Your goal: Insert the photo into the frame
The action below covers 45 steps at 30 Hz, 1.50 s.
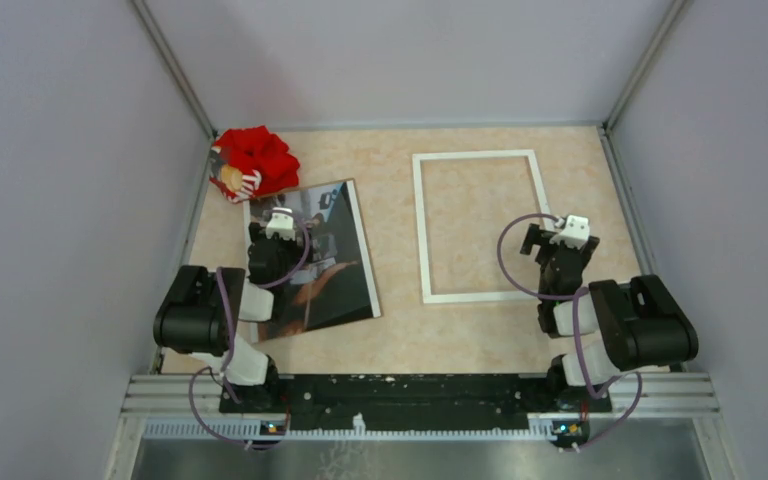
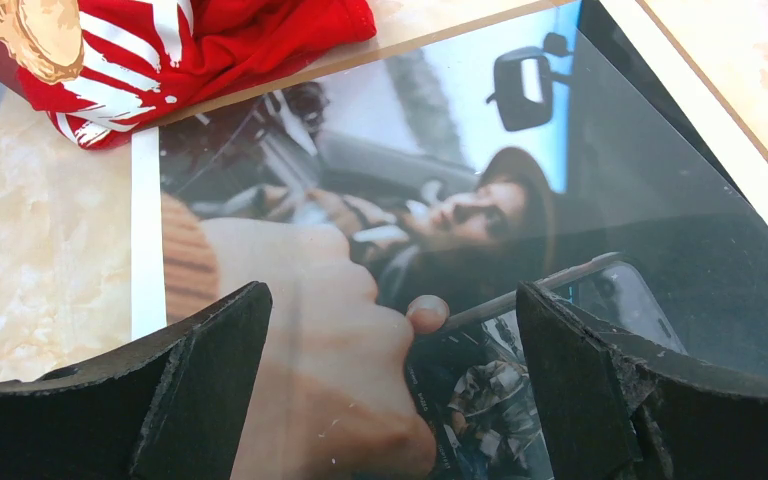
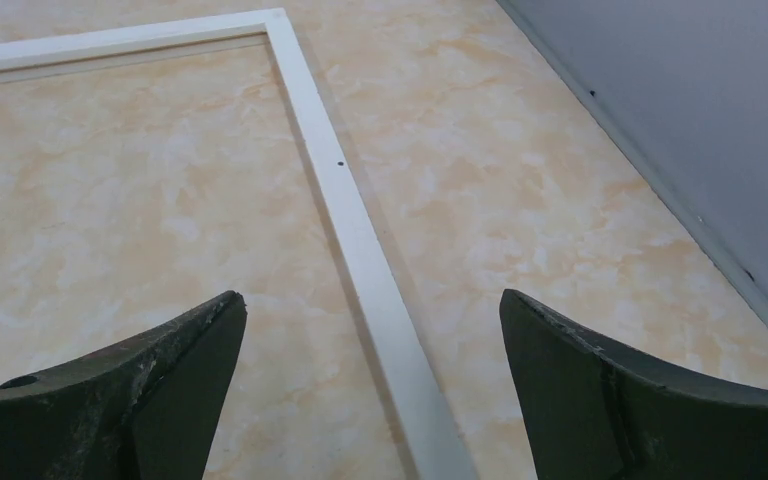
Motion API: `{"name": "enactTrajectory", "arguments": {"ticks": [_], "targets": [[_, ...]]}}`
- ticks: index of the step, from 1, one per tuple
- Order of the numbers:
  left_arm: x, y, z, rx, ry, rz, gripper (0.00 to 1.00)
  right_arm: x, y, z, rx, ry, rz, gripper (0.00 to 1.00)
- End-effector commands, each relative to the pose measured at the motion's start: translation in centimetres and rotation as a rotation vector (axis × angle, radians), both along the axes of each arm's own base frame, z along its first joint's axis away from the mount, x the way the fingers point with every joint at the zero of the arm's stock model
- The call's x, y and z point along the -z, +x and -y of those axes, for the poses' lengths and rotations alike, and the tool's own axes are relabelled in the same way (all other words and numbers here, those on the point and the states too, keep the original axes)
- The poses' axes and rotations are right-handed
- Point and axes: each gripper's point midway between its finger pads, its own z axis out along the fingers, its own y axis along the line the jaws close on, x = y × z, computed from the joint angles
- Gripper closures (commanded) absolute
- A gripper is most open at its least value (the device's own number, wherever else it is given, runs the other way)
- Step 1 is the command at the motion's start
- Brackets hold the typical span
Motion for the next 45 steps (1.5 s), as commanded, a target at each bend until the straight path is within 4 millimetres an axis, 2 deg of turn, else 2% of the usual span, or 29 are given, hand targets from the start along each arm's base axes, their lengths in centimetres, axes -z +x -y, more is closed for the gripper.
{"name": "enactTrajectory", "arguments": {"ticks": [1,10,12,14,15,17,20,21,26,28,29,30,32,35,37,40,41,45], "targets": [[-2.3,0.9,0.2,0.005,-0.018,0.091,0.01,-1.9,1.0,0.4,0.030,0.034,0.076,0.01],[-2.3,1.0,0.2,0.006,-0.021,0.086,0.01,-1.9,1.1,0.5,0.030,0.039,0.073,0.01],[-2.9,1.0,0.3,0.015,-0.020,0.107,0.01,-2.2,0.9,0.8,0.054,0.037,0.085,0.01],[-3.6,1.6,0.3,0.021,-0.020,0.077,0.01,-2.5,0.7,0.4,0.032,0.028,0.084,0.01],[-4.4,2.5,0.5,0.029,-0.011,0.047,0.01,-3.4,0.6,0.5,0.049,0.022,0.107,0.01],[-5.6,3.3,1.2,0.079,0.011,-0.034,0.01,-4.0,-0.2,1.9,0.202,0.017,0.065,0.01],[-8.0,3.5,1.3,0.087,0.023,-0.073,0.01,-6.9,0.9,1.6,0.222,0.062,0.012,0.01],[-8.6,3.3,1.4,0.095,0.016,-0.096,0.01,-8.8,1.6,1.0,0.202,0.095,0.028,0.01],[-12.3,2.7,4.4,0.251,-0.050,-0.174,0.01,-14.0,2.3,-3.3,-0.020,0.391,0.148,0.01],[-13.0,2.5,4.7,0.263,-0.070,-0.232,0.01,-15.6,2.2,-5.1,-0.109,0.456,0.143,0.01],[-13.4,2.6,4.5,0.244,-0.069,-0.250,0.01,-15.8,2.4,-6.3,-0.171,0.462,0.114,0.01],[-13.6,2.6,4.1,0.224,-0.062,-0.267,0.01,-15.5,2.6,-7.4,-0.219,0.419,0.064,0.01],[-14.2,2.6,3.4,0.194,-0.041,-0.285,0.01,-13.9,2.8,-8.5,-0.118,0.314,-0.073,0.01],[-14.8,1.7,3.3,0.215,-0.028,-0.328,0.01,-10.1,3.5,-9.1,0.043,0.315,-0.354,0.01],[-15.4,0.9,3.3,0.228,-0.047,-0.339,0.01,-9.2,3.3,-11.3,-0.021,0.337,-0.465,0.01],[-15.6,0.0,3.1,0.220,-0.052,-0.363,0.01,-9.9,3.4,-15.4,-0.219,0.367,-0.401,0.01],[-15.5,-0.1,2.9,0.212,-0.047,-0.376,0.01,-9.6,3.2,-16.5,-0.268,0.372,-0.402,0.01],[-14.8,-0.8,2.0,0.180,-0.027,-0.433,0.01,-6.5,3.0,-19.9,-0.298,0.303,-0.557,0.01]]}}
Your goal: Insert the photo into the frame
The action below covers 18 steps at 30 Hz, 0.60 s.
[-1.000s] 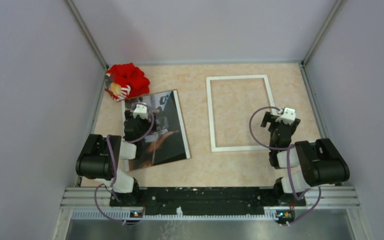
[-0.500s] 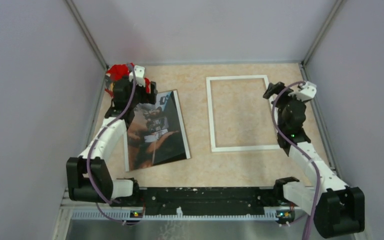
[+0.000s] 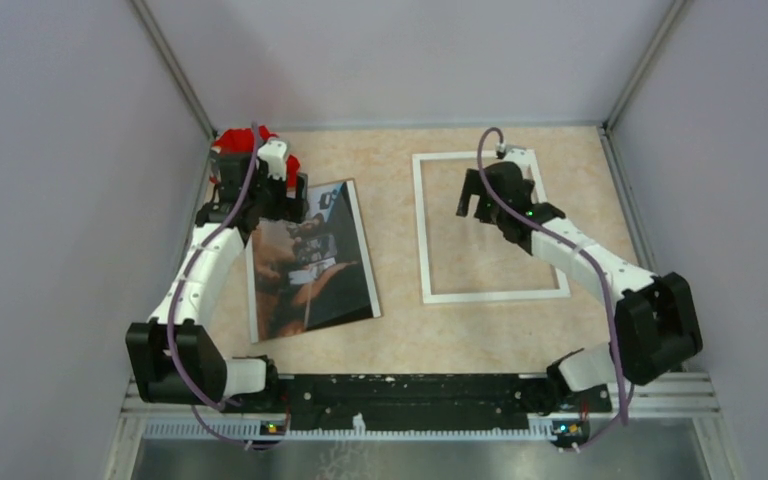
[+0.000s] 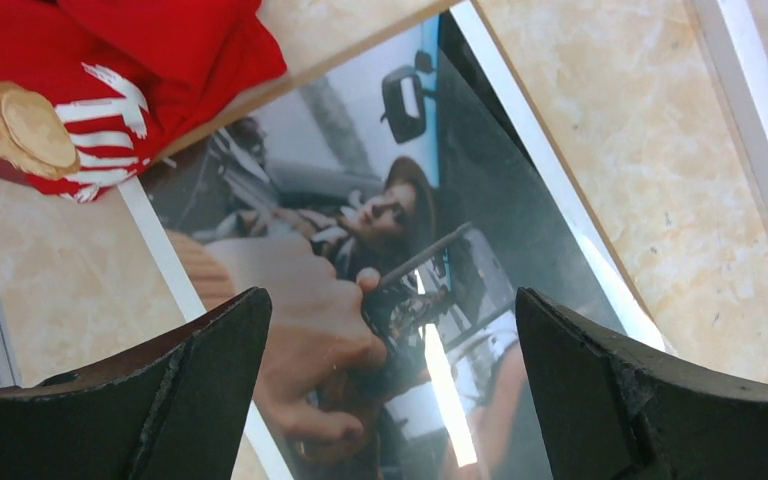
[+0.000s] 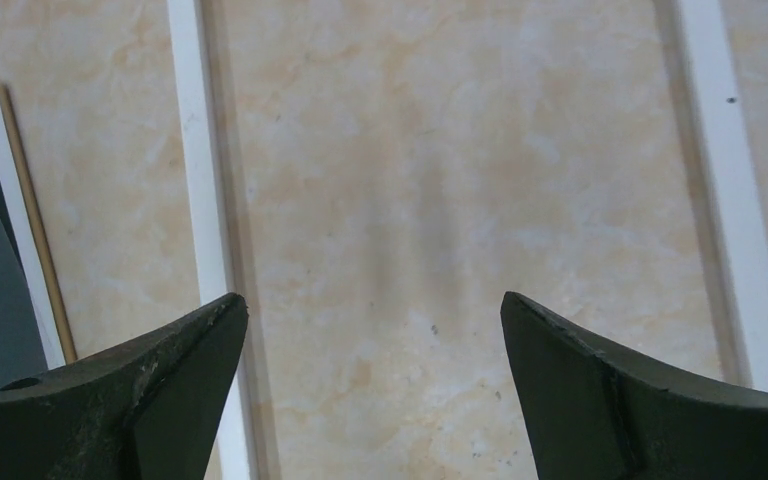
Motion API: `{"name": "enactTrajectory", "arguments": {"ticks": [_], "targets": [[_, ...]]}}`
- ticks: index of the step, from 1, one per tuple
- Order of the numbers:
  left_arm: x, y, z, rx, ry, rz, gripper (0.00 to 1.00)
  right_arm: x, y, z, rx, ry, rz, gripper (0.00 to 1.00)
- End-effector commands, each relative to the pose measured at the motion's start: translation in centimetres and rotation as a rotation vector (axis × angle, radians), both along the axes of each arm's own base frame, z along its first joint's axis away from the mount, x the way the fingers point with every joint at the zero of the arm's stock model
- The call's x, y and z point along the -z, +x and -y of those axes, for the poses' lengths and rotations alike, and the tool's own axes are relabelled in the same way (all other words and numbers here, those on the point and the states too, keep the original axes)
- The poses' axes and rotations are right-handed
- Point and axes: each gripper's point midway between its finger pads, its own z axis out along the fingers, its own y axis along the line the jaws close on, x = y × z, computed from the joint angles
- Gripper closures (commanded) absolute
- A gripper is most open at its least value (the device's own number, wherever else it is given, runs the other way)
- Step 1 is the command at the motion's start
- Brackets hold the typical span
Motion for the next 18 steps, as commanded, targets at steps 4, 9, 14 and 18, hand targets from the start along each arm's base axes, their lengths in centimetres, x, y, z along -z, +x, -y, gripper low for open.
{"name": "enactTrajectory", "arguments": {"ticks": [4,9,14,18], "targets": [[-1.0,-1.9,-1.6,-0.036,0.048,-0.038,0.01,3.8,-1.1,-7.7,-0.158,-0.095,-0.137,0.03],[-0.1,-2.7,-2.6,-0.058,0.076,-0.090,0.02,6.9,-1.5,-11.9,-0.221,-0.169,-0.198,0.09],[-0.1,-3.5,-2.7,-0.048,0.085,-0.096,0.02,9.7,-1.1,-13.4,-0.236,-0.247,-0.235,0.14],[-0.1,-3.9,-2.9,-0.055,0.094,-0.090,0.01,11.1,-0.8,-13.5,-0.231,-0.267,-0.258,0.20]]}}
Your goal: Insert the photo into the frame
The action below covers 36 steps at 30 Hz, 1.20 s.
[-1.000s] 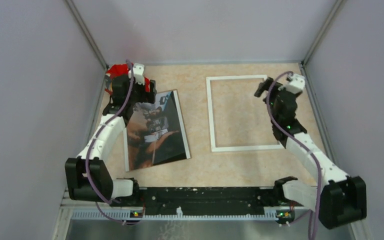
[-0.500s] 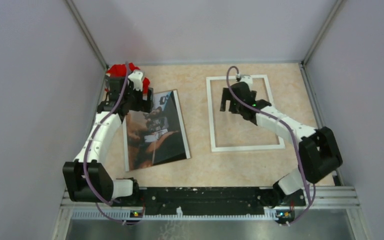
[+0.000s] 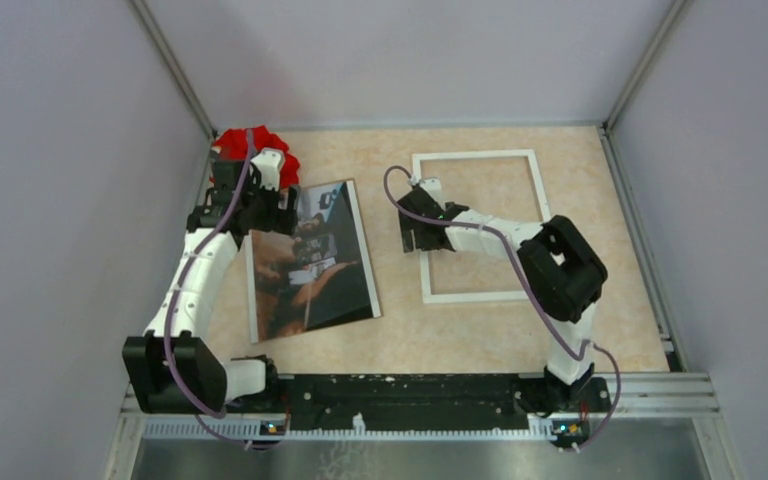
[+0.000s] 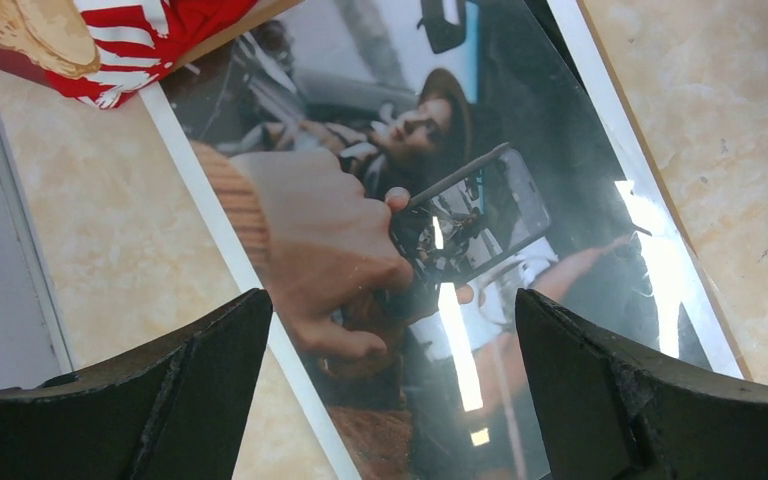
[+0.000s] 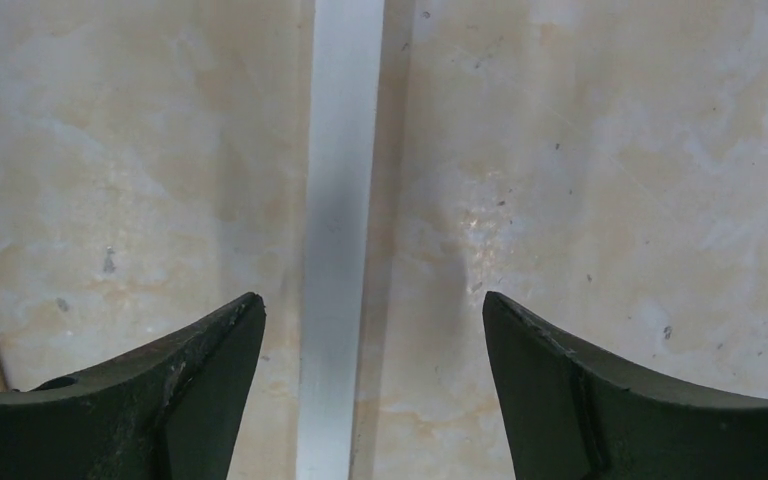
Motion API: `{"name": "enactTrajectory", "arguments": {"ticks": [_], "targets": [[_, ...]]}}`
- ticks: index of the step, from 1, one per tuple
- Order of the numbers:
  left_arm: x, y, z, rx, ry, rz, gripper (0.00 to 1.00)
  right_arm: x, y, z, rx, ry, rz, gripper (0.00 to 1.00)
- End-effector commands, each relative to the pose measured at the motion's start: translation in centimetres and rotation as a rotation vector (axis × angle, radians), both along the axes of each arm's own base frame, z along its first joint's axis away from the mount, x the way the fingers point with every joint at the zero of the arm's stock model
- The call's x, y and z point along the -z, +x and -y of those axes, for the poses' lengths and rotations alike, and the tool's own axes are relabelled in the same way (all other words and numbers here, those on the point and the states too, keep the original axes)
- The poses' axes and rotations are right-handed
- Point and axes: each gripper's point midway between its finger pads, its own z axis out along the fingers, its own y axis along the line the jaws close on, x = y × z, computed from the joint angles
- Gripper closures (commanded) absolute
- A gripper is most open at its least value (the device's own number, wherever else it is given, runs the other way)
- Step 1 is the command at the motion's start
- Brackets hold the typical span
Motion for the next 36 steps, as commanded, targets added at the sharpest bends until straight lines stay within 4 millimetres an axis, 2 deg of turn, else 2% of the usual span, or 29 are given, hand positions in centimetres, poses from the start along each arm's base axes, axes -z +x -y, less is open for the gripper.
{"name": "enactTrajectory", "arguments": {"ticks": [1,10,13,16,18,19,20,23,27,28,32,34,36], "targets": [[-1.5,-0.5,-0.6,-0.009,0.027,0.045,0.01,-0.5,1.4,-0.3,0.025,-0.027,0.037,0.22],[-1.8,-0.8,-1.1,-0.024,0.048,0.051,0.02,2.9,1.4,-1.3,0.027,-0.046,-0.009,0.44],[-1.6,-0.8,-1.2,-0.022,0.057,0.050,0.02,3.0,1.3,-1.6,0.032,-0.049,-0.007,0.55],[-1.7,-0.8,-1.0,-0.012,0.051,0.052,0.02,2.5,1.4,-1.9,0.040,-0.030,-0.003,0.71],[-2.0,-0.8,-0.7,0.001,0.036,0.062,0.02,1.5,1.6,-2.3,0.039,-0.003,0.008,0.89],[-2.2,-0.8,-0.3,0.011,0.019,0.070,0.02,0.5,1.8,-2.7,0.038,0.017,0.017,0.98],[-2.6,-0.8,0.0,0.016,0.004,0.084,0.01,-0.6,2.0,-3.1,0.039,0.041,0.030,1.00],[-3.4,-0.7,1.4,0.074,-0.050,0.126,0.02,-5.1,2.5,-4.2,0.023,0.123,0.077,1.00],[-4.0,-0.8,3.2,0.160,-0.117,0.151,0.02,-12.4,2.5,-5.1,-0.004,0.224,0.142,1.00],[-3.9,-0.8,3.6,0.177,-0.133,0.150,0.01,-14.9,2.4,-5.1,-0.011,0.261,0.168,1.00],[-3.0,-0.8,4.9,0.243,-0.171,0.118,0.01,-20.7,0.9,-5.3,-0.054,0.374,0.197,1.00],[-2.9,-0.7,5.3,0.269,-0.167,0.121,0.02,-22.8,-0.3,-5.4,-0.091,0.431,0.190,1.00],[-3.6,-0.2,5.5,0.300,-0.136,0.169,0.02,-24.7,-1.5,-5.4,-0.126,0.483,0.184,1.00]]}}
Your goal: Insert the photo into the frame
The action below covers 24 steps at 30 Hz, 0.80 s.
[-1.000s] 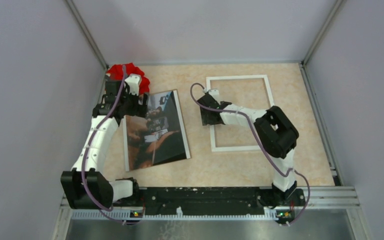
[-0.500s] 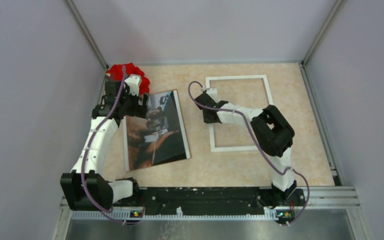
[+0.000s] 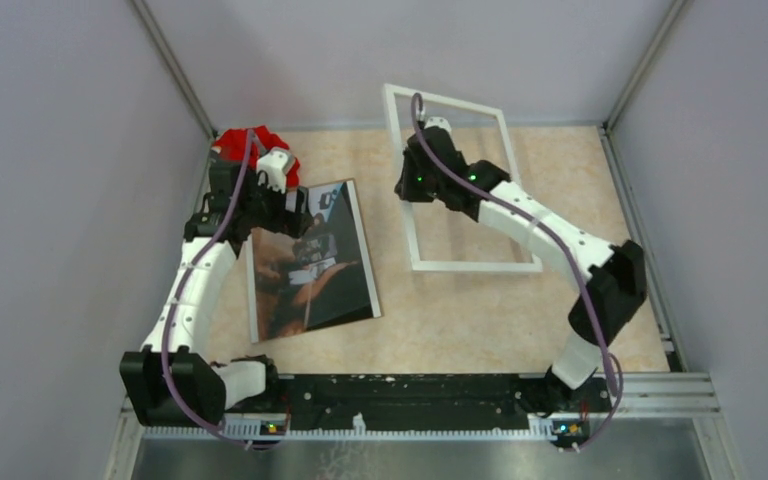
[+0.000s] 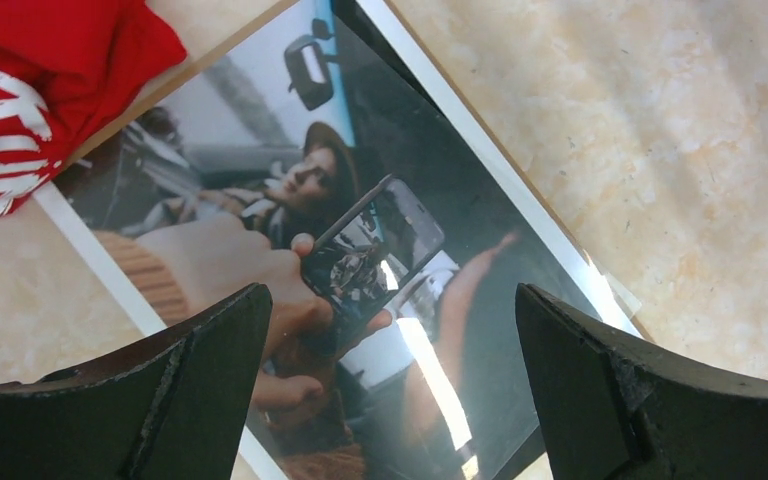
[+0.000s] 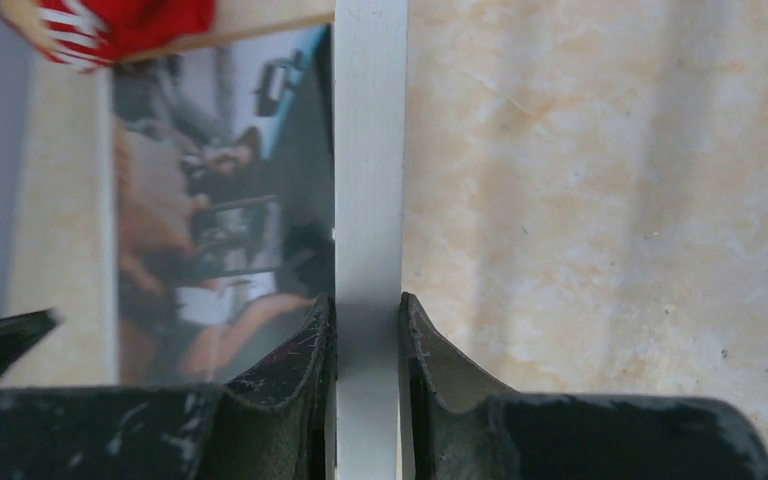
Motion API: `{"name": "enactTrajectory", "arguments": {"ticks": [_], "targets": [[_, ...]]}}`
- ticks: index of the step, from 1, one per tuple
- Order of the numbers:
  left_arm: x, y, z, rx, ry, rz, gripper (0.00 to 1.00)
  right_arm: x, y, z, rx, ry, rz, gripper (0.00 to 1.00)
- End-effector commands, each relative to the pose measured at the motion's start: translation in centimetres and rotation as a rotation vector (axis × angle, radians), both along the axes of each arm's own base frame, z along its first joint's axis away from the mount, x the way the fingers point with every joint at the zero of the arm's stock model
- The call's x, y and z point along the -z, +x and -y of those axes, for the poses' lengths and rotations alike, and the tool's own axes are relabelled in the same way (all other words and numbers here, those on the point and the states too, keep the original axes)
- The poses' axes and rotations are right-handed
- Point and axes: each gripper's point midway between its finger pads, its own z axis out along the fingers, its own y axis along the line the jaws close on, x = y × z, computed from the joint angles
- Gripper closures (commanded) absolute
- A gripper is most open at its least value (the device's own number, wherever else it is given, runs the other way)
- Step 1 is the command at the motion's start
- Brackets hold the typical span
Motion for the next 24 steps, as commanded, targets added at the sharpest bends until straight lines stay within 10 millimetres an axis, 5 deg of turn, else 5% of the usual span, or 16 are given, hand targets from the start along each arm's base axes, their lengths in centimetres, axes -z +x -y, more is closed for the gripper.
{"name": "enactTrajectory", "arguments": {"ticks": [1,6,12,17,24], "targets": [[-1.6,1.2,1.3,0.101,0.017,0.122,0.02,-9.0,-3.1,0.2,-0.097,0.160,0.076,1.00],[-8.5,1.6,2.2,0.295,0.177,0.483,0.01,-12.5,-5.9,1.2,-0.172,0.215,0.072,1.00],[-17.2,-4.0,6.2,0.666,0.472,1.158,0.01,-15.6,-9.3,1.2,-0.286,0.301,0.039,1.00],[-17.5,-7.1,10.6,0.907,0.711,1.471,0.01,-15.7,-12.0,-0.3,-0.404,0.377,-0.054,1.00],[-15.9,-8.0,14.9,1.065,0.850,1.647,0.01,-17.1,-14.7,-1.2,-0.512,0.475,-0.123,1.00]]}}
